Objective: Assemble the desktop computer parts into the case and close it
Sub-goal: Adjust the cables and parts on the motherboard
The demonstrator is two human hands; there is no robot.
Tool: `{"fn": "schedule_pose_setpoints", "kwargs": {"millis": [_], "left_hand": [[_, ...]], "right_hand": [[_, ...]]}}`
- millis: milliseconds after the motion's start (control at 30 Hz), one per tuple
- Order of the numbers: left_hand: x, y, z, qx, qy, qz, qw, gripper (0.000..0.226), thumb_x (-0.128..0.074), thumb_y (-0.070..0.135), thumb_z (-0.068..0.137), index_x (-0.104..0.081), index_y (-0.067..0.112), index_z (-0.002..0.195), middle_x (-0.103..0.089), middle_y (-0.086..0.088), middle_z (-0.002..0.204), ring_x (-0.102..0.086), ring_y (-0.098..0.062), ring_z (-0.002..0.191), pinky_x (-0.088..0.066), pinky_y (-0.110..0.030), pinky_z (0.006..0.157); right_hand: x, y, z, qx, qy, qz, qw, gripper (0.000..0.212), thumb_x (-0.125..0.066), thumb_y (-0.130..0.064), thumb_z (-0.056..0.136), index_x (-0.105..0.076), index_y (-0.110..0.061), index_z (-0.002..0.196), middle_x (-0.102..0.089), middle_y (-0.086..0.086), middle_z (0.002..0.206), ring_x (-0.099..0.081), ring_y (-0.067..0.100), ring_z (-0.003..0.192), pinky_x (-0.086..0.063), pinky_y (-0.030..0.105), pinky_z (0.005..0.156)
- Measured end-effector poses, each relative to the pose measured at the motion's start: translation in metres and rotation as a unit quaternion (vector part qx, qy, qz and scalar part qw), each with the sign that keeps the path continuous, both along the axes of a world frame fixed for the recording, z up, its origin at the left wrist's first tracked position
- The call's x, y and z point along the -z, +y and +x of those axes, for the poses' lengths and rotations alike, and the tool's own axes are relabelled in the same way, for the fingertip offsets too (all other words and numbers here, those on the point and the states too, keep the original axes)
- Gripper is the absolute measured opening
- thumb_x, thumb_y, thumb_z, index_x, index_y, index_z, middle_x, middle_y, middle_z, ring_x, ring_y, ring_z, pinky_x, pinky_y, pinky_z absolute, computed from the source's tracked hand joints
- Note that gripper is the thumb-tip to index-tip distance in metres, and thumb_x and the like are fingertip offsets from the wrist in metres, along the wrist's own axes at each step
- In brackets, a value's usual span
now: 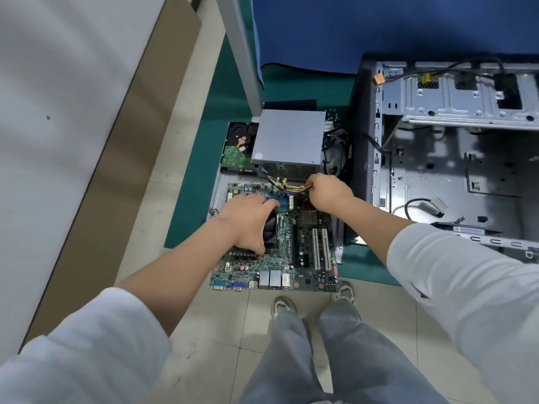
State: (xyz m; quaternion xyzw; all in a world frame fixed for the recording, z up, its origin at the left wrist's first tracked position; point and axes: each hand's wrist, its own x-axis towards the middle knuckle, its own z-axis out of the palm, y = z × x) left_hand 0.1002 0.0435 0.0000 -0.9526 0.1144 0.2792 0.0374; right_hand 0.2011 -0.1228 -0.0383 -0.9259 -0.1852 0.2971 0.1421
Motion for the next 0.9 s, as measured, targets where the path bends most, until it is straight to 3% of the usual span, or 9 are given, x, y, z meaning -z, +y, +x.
{"fn": "schedule_pose_setpoints", "kwargs": {"millis": [133,267,467,500,600,667,733,833,900], "left_hand": [[-0.016,0.0,0.005,0.007,0.016,-0.006,1.0,0.108,-0.074,0.059,0.052,-0.031,0.022,0.143,-0.057,0.0,0.115,-0.053,-0.024,0.109,-0.041,-0.037,0.097],[-0.029,0.001,0.006,-0.027,0.06,-0.033,0.997,0.113,-0.075,0.056,0.048,-0.028,0.024,0.145,-0.057,0.0,0.115,-0.054,-0.023,0.106,-0.053,-0.04,0.082],[-0.039,0.005,0.009,-0.076,0.11,-0.084,0.988,0.117,-0.077,0.06,0.044,-0.028,0.028,0.146,-0.054,0.002,0.132,-0.052,-0.022,0.115,-0.05,-0.035,0.087],[-0.04,0.005,0.01,-0.079,0.114,-0.087,0.986,0.117,-0.077,0.061,0.043,-0.029,0.028,0.145,-0.054,0.002,0.132,-0.052,-0.021,0.114,-0.05,-0.035,0.088],[-0.044,0.006,0.011,-0.085,0.125,-0.093,0.984,0.116,-0.076,0.061,0.041,-0.031,0.028,0.143,-0.057,0.004,0.123,-0.052,-0.019,0.103,-0.051,-0.035,0.086],[-0.046,0.007,0.011,-0.083,0.122,-0.101,0.984,0.113,-0.078,0.059,0.043,-0.033,0.029,0.142,-0.058,0.011,0.103,-0.05,-0.017,0.092,-0.049,-0.031,0.077],[-0.048,0.009,0.012,-0.08,0.112,-0.115,0.984,0.109,-0.08,0.056,0.044,-0.036,0.029,0.14,-0.048,0.02,0.087,-0.048,-0.016,0.086,-0.042,-0.026,0.068],[-0.05,0.01,0.014,-0.089,0.115,-0.134,0.98,0.104,-0.083,0.053,0.045,-0.039,0.03,0.136,-0.053,0.014,0.097,-0.051,-0.015,0.09,-0.045,-0.026,0.072],[-0.052,0.009,0.015,-0.095,0.124,-0.145,0.977,0.102,-0.084,0.053,0.046,-0.04,0.031,0.135,-0.054,0.011,0.11,-0.053,-0.016,0.095,-0.048,-0.031,0.084]], "right_hand": [[0.003,0.001,-0.002,0.007,0.037,0.025,0.999,0.038,-0.038,-0.007,0.094,-0.051,-0.009,0.129,-0.056,0.014,0.123,-0.057,0.029,0.102,-0.049,0.034,0.078],[0.005,0.003,0.0,0.023,0.074,0.024,0.997,0.035,-0.038,-0.012,0.096,-0.048,-0.003,0.129,-0.054,0.018,0.125,-0.054,0.03,0.101,-0.047,0.034,0.082],[0.003,0.002,-0.007,0.066,0.146,0.061,0.985,0.054,-0.041,-0.024,0.099,-0.023,-0.002,0.145,-0.054,0.004,0.075,-0.048,0.016,0.059,-0.033,0.028,0.049],[0.002,0.002,-0.007,0.061,0.157,0.062,0.984,0.051,-0.041,-0.025,0.1,-0.028,-0.001,0.142,-0.056,0.006,0.076,-0.05,0.017,0.06,-0.035,0.028,0.049],[0.001,-0.001,-0.005,0.032,0.168,0.064,0.983,0.044,-0.043,-0.028,0.1,-0.048,0.004,0.13,-0.063,0.021,0.107,-0.06,0.029,0.088,-0.045,0.034,0.074],[0.0,-0.003,-0.005,0.036,0.171,0.065,0.983,0.046,-0.044,-0.029,0.1,-0.046,0.003,0.133,-0.06,0.013,0.1,-0.054,0.023,0.082,-0.039,0.029,0.067],[0.002,-0.004,-0.006,0.035,0.153,0.051,0.986,0.05,-0.044,-0.032,0.099,-0.037,-0.006,0.141,-0.055,0.012,0.11,-0.051,0.025,0.098,-0.038,0.027,0.074],[0.007,-0.006,-0.006,0.028,0.12,0.037,0.992,0.055,-0.046,-0.031,0.097,-0.029,-0.012,0.146,-0.04,0.018,0.143,-0.036,0.035,0.129,-0.032,0.035,0.101],[0.007,-0.006,-0.004,0.044,0.138,0.057,0.988,0.056,-0.047,-0.025,0.098,-0.026,-0.01,0.147,-0.034,0.02,0.146,-0.047,0.032,0.115,-0.042,0.033,0.089]]}}
